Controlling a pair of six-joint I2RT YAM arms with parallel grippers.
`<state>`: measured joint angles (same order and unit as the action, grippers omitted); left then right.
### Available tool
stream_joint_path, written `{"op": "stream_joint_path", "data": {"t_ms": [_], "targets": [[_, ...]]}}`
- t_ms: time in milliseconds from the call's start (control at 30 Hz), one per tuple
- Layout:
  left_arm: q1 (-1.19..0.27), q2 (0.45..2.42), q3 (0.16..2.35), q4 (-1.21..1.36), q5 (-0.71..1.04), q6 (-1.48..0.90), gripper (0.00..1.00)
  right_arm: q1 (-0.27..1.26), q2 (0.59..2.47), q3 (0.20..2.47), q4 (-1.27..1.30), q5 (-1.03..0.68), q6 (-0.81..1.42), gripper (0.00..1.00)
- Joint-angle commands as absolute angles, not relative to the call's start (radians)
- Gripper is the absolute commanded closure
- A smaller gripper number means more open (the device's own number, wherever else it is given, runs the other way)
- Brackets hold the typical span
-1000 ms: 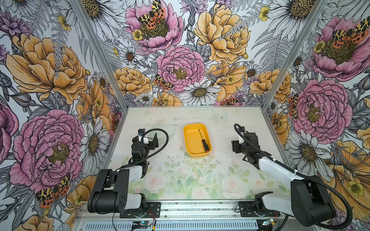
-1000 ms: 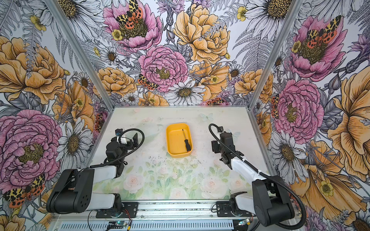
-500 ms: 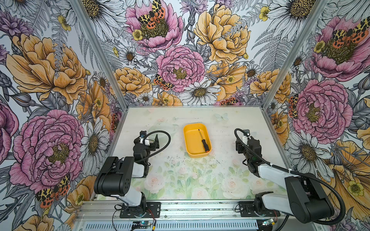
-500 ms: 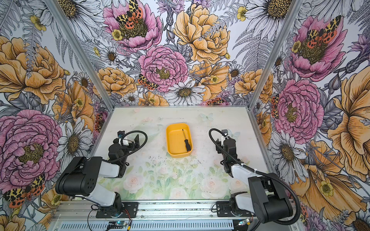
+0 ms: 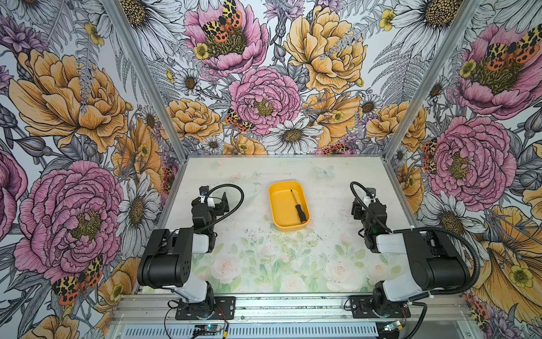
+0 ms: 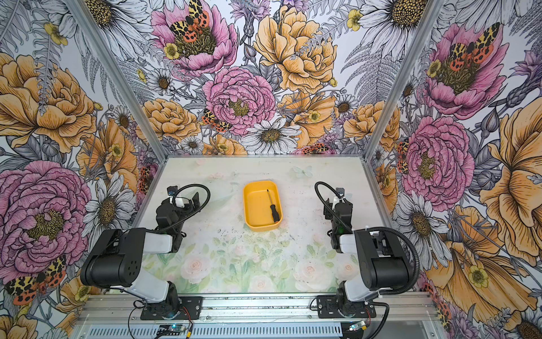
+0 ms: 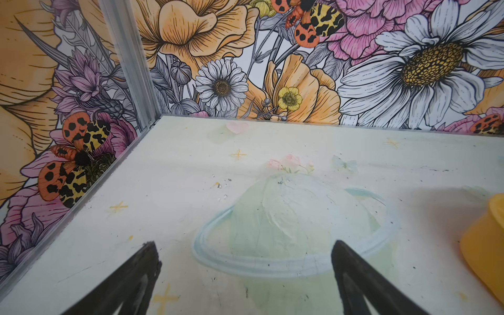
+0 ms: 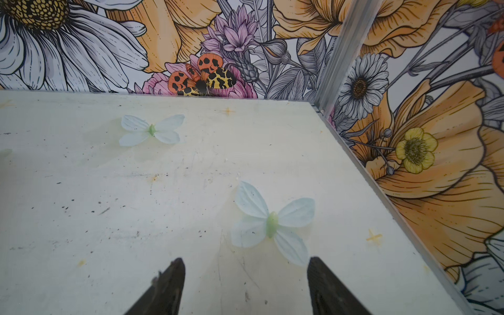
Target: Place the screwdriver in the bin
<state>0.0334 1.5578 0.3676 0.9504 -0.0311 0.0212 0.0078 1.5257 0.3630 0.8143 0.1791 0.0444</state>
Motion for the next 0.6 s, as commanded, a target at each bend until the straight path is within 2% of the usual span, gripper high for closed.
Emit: {"op": "stream_joint_path", "data": {"t_ms": [0, 300, 467, 567], "targets": [[0.04, 1.554, 0.379, 0.941, 0.0, 0.0, 0.01, -0.012, 1.533, 0.398, 0.849, 0.12, 0.083, 0.28], [0.06, 1.555, 0.373, 0.952, 0.039, -0.011, 0.01, -0.028, 1.537, 0.398, 0.852, 0.091, 0.091, 0.17], [0.059, 1.555, 0.373, 0.954, 0.038, -0.012, 0.01, -0.028, 1.536, 0.397, 0.853, 0.093, 0.09, 0.04], [0.059, 1.555, 0.373, 0.954, 0.038, -0.012, 0.01, -0.027, 1.536, 0.397, 0.853, 0.095, 0.091, 0.01]]}}
